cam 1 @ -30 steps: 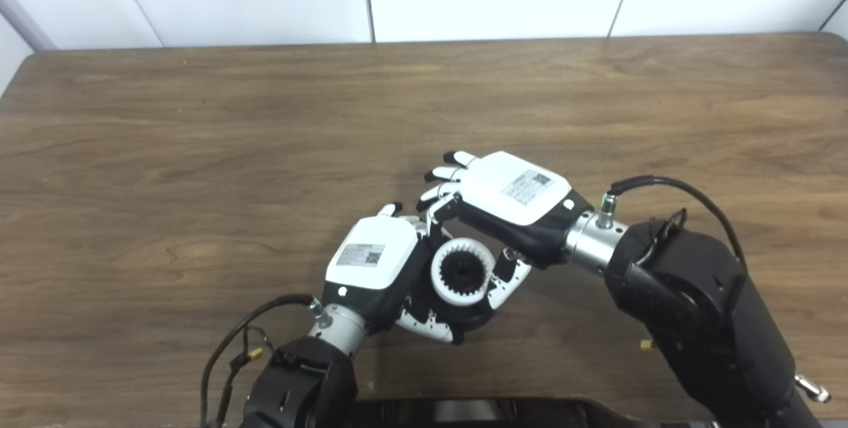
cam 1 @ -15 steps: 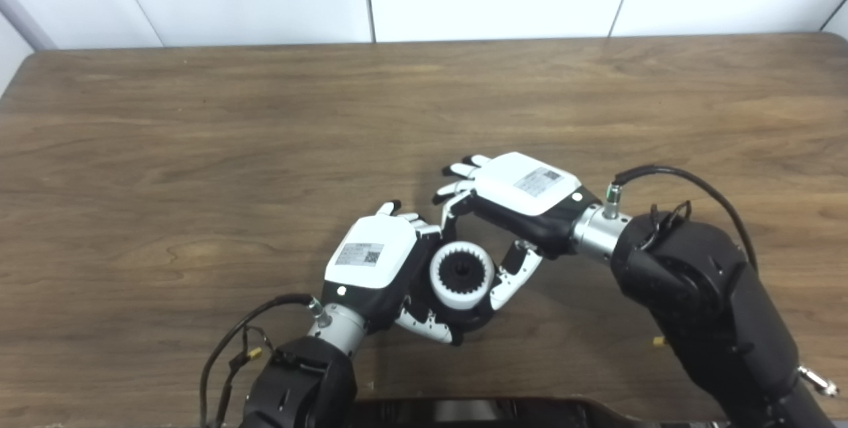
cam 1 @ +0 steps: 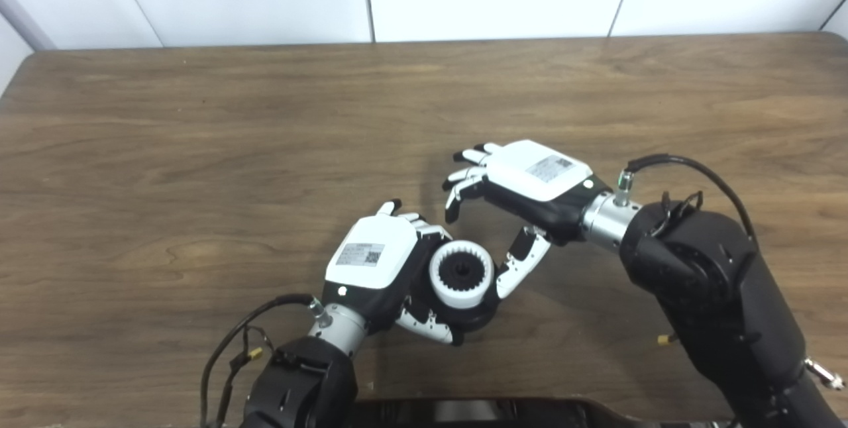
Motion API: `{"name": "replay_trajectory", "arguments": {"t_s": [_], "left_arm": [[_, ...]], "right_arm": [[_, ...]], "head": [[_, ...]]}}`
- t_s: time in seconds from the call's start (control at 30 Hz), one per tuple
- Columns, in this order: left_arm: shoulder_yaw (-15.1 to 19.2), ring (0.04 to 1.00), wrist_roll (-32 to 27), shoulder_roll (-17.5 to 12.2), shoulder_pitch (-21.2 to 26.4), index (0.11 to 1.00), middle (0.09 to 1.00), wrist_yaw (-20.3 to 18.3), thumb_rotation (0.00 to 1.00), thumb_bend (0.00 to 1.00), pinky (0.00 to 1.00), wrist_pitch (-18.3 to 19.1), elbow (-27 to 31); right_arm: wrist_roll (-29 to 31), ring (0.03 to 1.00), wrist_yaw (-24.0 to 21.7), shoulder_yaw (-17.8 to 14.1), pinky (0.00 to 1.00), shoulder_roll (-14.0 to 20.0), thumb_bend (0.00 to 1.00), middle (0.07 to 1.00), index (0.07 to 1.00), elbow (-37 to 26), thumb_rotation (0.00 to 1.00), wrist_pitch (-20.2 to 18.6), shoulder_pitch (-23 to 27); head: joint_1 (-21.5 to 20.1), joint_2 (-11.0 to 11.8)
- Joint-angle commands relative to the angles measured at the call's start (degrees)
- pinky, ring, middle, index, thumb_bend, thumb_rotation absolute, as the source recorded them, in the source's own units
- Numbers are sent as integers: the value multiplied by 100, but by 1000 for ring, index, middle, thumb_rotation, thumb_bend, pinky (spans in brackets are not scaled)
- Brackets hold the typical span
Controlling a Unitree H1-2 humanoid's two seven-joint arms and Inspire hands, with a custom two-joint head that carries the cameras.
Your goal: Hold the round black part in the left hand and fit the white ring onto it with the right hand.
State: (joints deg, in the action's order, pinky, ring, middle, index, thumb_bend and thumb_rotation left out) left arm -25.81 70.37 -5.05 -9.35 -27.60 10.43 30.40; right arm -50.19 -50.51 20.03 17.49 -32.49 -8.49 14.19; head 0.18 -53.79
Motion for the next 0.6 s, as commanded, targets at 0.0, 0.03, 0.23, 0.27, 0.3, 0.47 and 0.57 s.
{"name": "replay_trajectory", "arguments": {"t_s": [0.0, 0.03, 0.23, 0.27, 0.3, 0.47, 0.57], "left_arm": [[3, 864, 87, 198, 23, 480, 757, 42, 56, 525, 989, -9, 54], [10, 864, 84, 196, 24, 480, 759, 40, 57, 525, 991, -5, 52], [72, 866, 181, 216, 23, 490, 765, 28, 77, 523, 995, 51, 74], [83, 868, 250, 225, 27, 549, 768, -10, 194, 754, 998, 77, 87], [89, 869, 326, 224, 33, 583, 771, -35, 247, 844, 999, 89, 96], [134, 874, 692, 213, 69, 752, 809, -187, 422, 996, 981, 76, 141], [197, 894, 906, 244, 86, 808, 832, -420, 478, 1000, 998, 100, 157]], "right_arm": [[45, 980, 24, -120, 1000, -65, 1000, 864, 676, -299, 402, -100, 322], [42, 980, 6, -131, 1000, -69, 1000, 865, 678, -333, 406, -123, 358], [56, 981, -102, -230, 1000, -76, 1000, 861, 678, -458, 409, -266, 512], [47, 981, -109, -238, 1000, -71, 1000, 861, 679, -465, 400, -292, 530], [44, 981, -113, -249, 1000, -65, 1000, 860, 679, -471, 393, -313, 545], [59, 978, -119, -316, 1000, -41, 1000, 853, 671, -478, 373, -379, 586], [77, 980, -83, -351, 1000, -25, 1000, 853, 666, -464, 365, -383, 586]], "head": [[0, -8], [3, -3], [2, 16], [-2, 16], [-2, 16], [2, 23], [2, 41]]}}
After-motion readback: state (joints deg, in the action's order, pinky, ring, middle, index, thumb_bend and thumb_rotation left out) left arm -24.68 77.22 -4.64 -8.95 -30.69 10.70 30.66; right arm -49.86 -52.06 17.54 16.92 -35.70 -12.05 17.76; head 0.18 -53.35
